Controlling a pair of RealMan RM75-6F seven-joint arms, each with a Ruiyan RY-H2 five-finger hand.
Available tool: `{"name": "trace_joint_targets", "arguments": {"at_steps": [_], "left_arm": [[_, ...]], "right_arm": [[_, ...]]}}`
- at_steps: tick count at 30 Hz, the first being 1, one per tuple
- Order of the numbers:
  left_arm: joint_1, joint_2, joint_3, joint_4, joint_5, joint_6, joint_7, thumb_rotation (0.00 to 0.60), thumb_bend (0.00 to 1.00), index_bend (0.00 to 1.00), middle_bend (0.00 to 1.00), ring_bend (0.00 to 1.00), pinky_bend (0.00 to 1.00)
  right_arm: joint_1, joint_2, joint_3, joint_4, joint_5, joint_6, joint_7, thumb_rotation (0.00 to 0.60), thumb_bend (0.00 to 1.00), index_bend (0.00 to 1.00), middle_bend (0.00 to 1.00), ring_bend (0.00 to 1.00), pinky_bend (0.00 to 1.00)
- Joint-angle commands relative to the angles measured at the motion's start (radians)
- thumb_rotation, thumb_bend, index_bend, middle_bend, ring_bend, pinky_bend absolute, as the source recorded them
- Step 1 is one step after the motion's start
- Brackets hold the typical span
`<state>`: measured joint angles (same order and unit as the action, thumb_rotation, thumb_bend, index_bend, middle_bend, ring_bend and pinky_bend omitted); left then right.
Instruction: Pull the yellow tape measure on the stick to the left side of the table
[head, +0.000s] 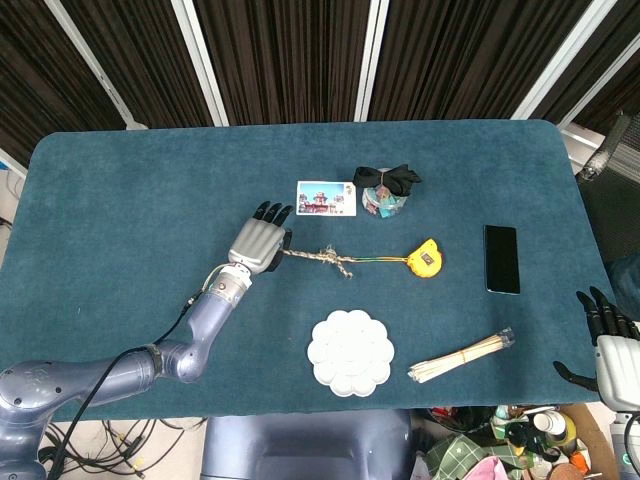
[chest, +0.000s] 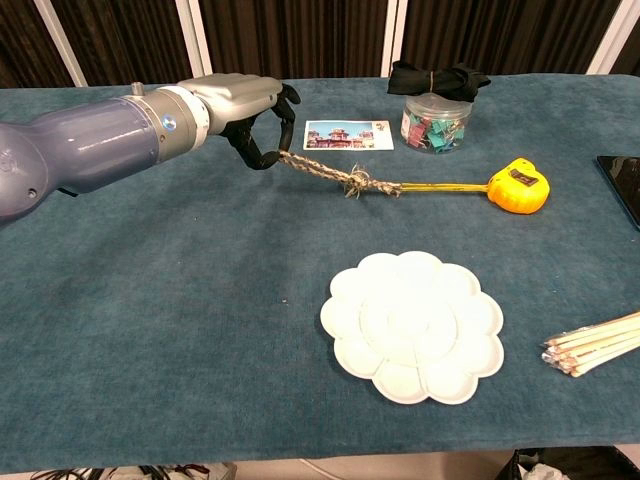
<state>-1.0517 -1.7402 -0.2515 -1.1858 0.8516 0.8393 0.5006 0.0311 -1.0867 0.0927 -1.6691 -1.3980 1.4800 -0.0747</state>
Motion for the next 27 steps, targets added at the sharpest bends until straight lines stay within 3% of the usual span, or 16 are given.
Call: {"name": "trace_joint_targets", "arguments": {"at_steps": [1, 27], "left_arm": [[-0.001, -0.001, -0.002, 0.000, -0.002, 0.001, 0.000, 0.600, 0.48, 0.58, 0.05, 0.00, 0.00], [0.007, 0.030, -0.001, -0.056, -0.004, 0.023, 0.012, 0.600, 0.48, 0.58, 0.06, 0.00, 0.00]], "right_arm": [[0.000, 0.000, -0.001, 0.001, 0.000, -0.001, 0.000, 0.600, 0.05, 0.00, 0.00, 0.09, 0.16], [0.003, -0.002, 0.000, -0.001, -0.002, 0.000, -0.006, 0.600, 0.05, 0.00, 0.00, 0.09, 0.16]]}}
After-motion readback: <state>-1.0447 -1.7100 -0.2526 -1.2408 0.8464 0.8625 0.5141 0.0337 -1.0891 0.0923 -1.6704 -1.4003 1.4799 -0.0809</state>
